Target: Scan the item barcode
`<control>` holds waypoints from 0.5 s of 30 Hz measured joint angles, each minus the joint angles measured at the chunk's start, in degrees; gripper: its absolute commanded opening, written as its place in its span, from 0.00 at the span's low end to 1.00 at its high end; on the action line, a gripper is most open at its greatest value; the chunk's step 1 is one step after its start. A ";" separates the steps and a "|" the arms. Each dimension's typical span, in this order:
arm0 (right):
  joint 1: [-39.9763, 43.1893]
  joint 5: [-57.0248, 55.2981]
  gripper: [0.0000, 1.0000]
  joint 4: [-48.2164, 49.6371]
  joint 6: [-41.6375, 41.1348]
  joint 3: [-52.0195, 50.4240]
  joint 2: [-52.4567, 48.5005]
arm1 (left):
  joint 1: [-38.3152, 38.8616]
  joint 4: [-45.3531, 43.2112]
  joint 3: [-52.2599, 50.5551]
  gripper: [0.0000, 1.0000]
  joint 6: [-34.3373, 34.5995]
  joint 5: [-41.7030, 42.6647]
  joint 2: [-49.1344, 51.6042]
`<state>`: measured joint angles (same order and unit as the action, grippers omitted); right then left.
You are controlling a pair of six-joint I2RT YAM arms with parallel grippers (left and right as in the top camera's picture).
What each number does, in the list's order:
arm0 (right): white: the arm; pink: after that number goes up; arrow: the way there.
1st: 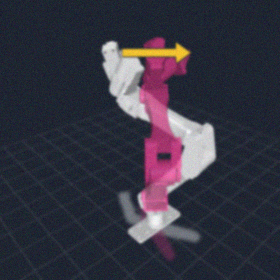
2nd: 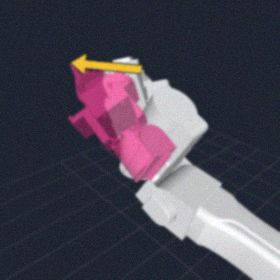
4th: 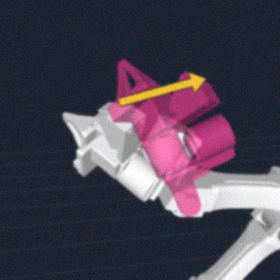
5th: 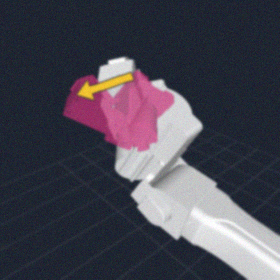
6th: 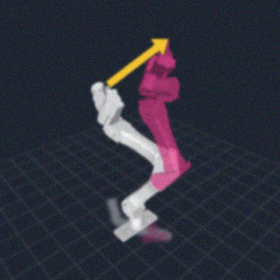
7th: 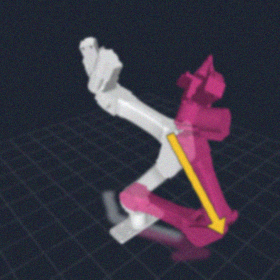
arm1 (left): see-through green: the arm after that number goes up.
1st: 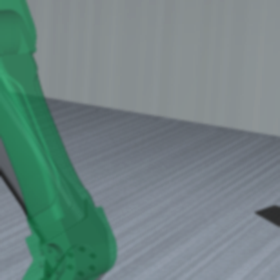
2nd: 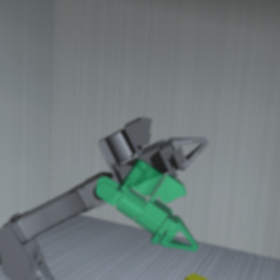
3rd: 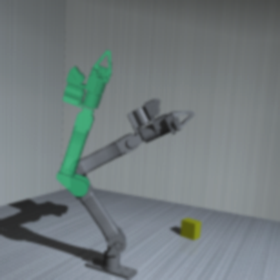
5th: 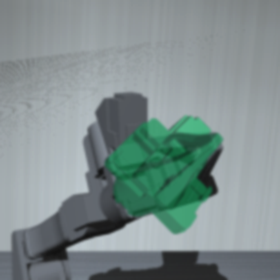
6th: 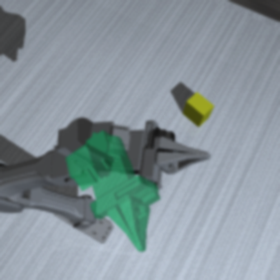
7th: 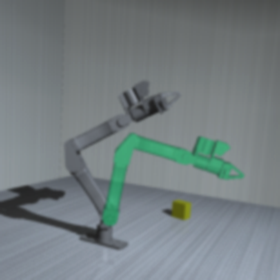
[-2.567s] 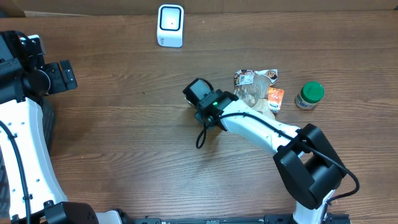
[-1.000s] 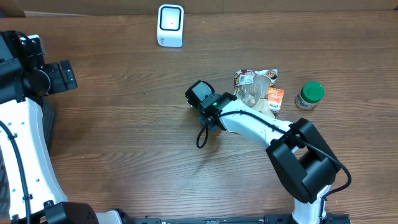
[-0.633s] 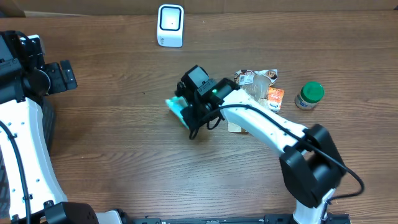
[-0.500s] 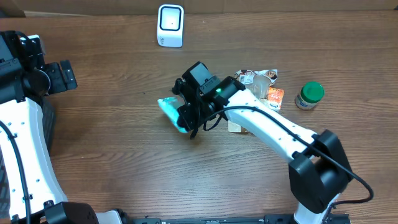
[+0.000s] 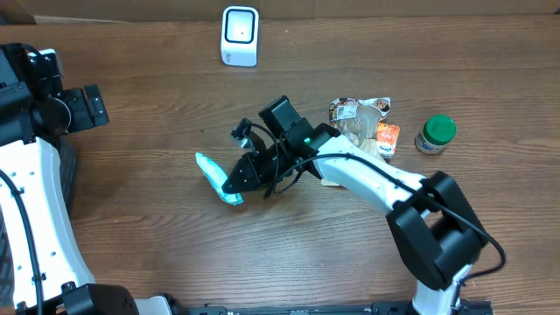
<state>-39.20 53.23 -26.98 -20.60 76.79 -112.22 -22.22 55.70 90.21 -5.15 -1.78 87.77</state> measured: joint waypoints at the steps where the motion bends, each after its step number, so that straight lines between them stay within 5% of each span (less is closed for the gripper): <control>1: 0.15 0.13 0.04 0.24 -0.39 0.00 -0.57 | 0.00 0.00 0.00 1.00 0.00 -0.02 0.02; 12: 0.59 -4.28 0.04 -0.13 -4.28 -0.52 -8.46 | 0.00 0.00 0.00 1.00 0.00 0.00 0.02; 15: 0.72 -5.75 0.13 -1.46 -5.16 -0.39 -8.39 | 0.00 0.00 0.00 1.00 0.00 0.00 0.02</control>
<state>-38.48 47.48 -28.45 -25.76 76.40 -120.62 -22.22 55.70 90.21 -5.15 -1.78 87.79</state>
